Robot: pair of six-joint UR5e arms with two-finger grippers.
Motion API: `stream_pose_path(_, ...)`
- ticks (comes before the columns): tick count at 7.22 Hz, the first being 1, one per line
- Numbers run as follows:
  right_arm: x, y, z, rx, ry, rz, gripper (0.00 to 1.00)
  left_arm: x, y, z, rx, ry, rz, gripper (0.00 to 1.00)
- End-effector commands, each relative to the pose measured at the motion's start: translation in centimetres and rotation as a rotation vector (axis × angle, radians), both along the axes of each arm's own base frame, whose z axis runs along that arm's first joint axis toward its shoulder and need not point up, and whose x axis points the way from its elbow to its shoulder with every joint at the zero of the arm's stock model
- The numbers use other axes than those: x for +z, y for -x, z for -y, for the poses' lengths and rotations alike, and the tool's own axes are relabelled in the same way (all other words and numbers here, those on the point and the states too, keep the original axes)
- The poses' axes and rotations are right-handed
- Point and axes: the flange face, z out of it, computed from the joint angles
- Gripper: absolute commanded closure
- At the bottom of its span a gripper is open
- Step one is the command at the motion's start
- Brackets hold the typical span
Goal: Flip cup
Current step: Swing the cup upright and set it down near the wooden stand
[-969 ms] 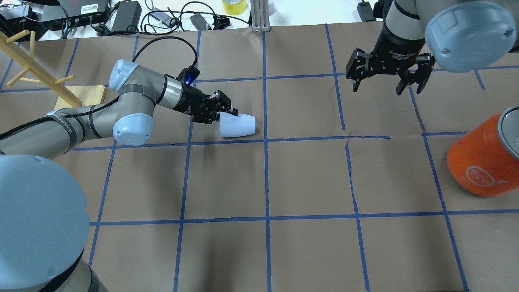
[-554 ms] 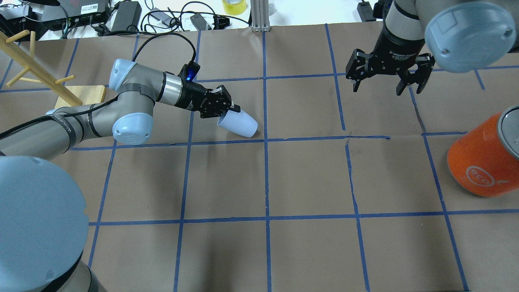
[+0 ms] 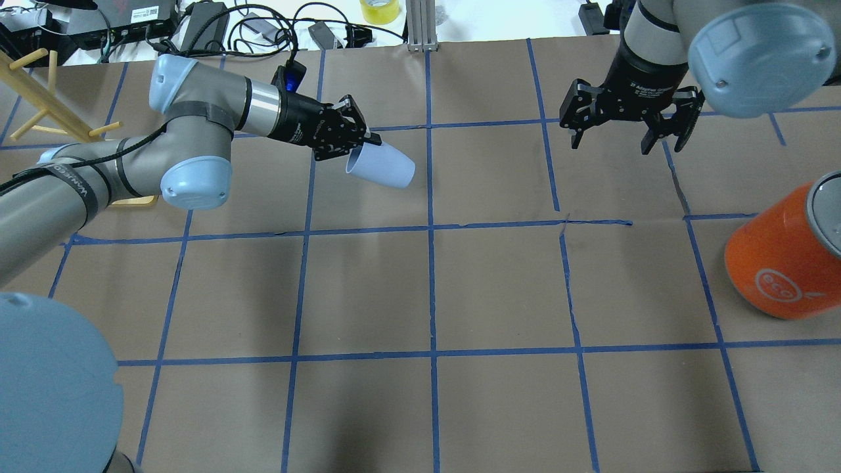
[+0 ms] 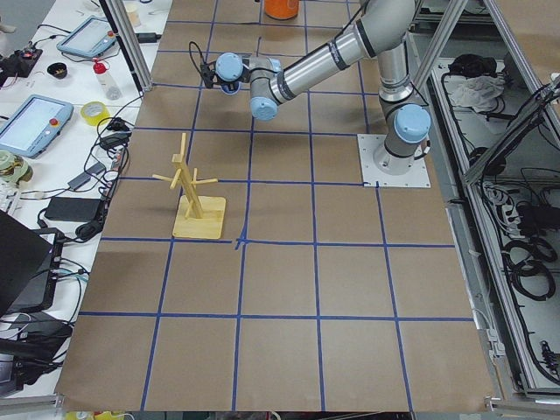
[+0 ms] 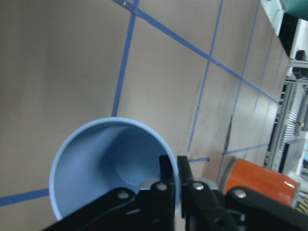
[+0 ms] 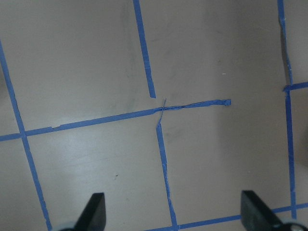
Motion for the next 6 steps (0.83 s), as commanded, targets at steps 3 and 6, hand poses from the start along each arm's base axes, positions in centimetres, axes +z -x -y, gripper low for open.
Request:
stream_pose_path(3,0.0,0.0,0.0,0.002,0.001,-0.003,0.00,4.8,-6.2,1.9,-0.243,0.212,0.790,0.94)
stream_pose_path(6,0.0,0.1,0.0,0.000,0.001,-0.005,0.00,1.8,-7.5,2.6,-0.343,0.198,0.854,0.96)
